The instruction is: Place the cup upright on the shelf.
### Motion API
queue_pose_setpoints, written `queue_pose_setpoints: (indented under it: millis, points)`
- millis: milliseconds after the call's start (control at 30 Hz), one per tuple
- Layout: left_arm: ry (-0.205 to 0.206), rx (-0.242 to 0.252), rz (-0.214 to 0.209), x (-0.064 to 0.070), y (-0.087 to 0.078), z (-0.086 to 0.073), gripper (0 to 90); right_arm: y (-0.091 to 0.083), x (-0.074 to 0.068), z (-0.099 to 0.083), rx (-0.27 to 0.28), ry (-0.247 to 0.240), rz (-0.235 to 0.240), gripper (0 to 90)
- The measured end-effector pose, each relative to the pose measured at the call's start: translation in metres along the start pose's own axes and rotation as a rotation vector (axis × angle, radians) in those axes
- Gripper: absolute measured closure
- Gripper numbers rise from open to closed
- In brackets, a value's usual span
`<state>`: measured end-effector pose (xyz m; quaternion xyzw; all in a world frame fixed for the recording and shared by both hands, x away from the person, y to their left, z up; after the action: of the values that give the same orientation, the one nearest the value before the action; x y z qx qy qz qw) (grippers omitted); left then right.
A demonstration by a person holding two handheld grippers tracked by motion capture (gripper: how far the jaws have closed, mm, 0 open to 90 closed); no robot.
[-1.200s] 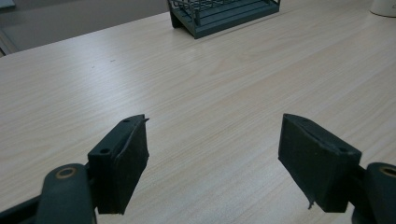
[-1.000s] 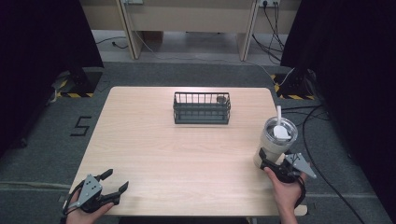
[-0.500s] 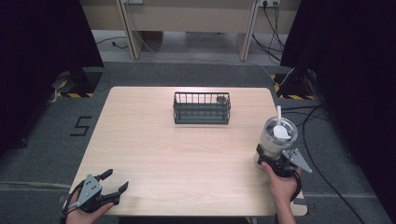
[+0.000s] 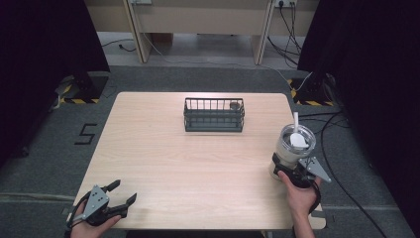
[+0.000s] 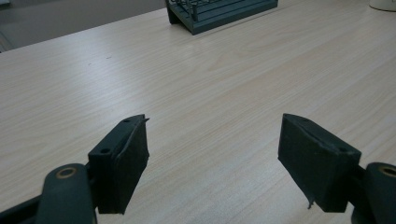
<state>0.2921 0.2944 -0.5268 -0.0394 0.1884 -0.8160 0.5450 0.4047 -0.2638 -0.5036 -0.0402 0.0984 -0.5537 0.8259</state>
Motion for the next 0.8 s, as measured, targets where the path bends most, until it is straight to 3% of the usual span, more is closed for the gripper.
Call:
queue_pose_setpoints:
  millis: [800]
  points:
    - [-0.004,-0.005,0.005,0.0,0.001,-0.001,23.8,0.004,0.004,0.016,-0.002,-0.006,-0.01,9.9]
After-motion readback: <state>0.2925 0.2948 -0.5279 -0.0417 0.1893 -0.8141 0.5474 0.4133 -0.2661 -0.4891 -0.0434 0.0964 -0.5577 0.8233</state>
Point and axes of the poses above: each handheld gripper's, and its own axes: y roughly forward along the jaws, z roughly out of its top, x roughly to its right, the point moved 4 cm from there along y, roughly forward along the jaws, and after that the axes turned 9 degrees about z, right-handed, at the moved point
